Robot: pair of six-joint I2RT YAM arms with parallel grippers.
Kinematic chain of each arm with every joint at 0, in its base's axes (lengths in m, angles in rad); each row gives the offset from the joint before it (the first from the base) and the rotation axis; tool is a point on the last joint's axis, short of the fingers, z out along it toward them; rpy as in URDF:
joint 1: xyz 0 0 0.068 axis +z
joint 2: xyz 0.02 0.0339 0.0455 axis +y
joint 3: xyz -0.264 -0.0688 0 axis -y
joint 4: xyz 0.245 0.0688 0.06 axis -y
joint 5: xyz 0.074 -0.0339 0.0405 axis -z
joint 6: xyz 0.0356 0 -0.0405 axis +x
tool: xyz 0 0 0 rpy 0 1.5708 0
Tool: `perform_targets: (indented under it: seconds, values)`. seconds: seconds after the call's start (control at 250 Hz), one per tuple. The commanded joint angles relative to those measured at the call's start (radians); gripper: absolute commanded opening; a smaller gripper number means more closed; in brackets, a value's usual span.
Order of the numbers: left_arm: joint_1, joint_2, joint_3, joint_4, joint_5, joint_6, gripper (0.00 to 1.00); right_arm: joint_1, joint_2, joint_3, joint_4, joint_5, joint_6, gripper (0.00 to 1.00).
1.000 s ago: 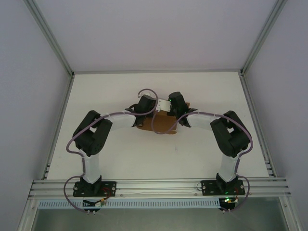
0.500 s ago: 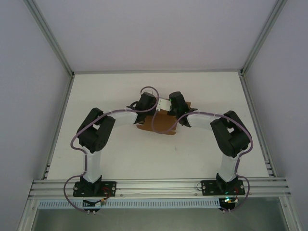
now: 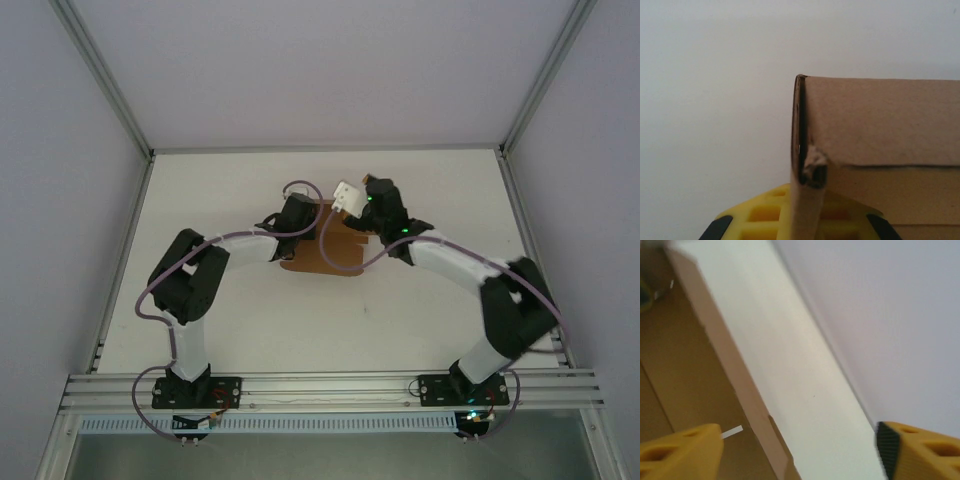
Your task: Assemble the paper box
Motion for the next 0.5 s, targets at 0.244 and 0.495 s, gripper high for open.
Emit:
perform_targets:
  seconds: [0.244,0.495]
  values:
    - [0.006,-0.193,-0.107,0.057,0.001,-0.011,0.0,-0.202,-0.093,0.168,-0.25,-0.218,0.446,0.95]
    - [-0.002,-0.25,-0.118,0.042,0.034,0.0,0.0,-0.203,0.027,0.236,-0.318,-0.315,0.467,0.92]
